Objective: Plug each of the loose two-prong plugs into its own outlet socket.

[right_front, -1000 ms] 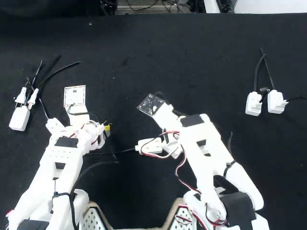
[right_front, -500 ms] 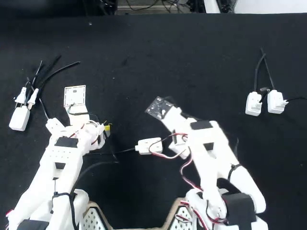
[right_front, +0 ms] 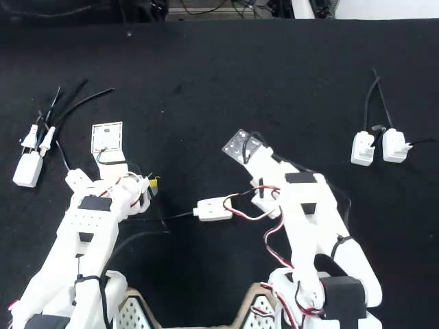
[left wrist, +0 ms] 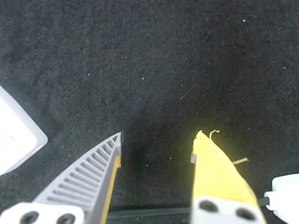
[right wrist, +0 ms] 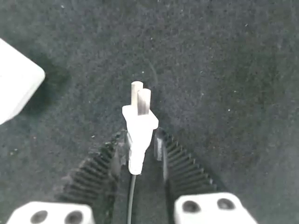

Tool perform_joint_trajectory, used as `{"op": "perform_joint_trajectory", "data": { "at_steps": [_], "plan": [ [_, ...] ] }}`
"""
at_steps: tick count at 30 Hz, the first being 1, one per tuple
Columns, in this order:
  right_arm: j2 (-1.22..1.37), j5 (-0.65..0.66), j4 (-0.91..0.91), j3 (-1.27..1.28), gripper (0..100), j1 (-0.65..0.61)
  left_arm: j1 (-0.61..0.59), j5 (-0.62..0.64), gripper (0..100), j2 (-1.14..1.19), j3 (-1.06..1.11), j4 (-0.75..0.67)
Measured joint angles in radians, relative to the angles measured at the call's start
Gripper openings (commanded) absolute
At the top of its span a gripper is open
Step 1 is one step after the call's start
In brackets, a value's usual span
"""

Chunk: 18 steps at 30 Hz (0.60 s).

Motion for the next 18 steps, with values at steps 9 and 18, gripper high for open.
{"op": "perform_joint_trajectory", "data": {
  "at_steps": [9,18],
  "plan": [
    [0.0,-0.043,-0.003,0.0,6.5,0.0,0.0,0.0,24,0.0,0.0,0.0],
    [0.0,-0.114,0.02,0.002,10.8,0.0,0.0,0.0,24,0.0,0.0,0.0]
  ]
}}
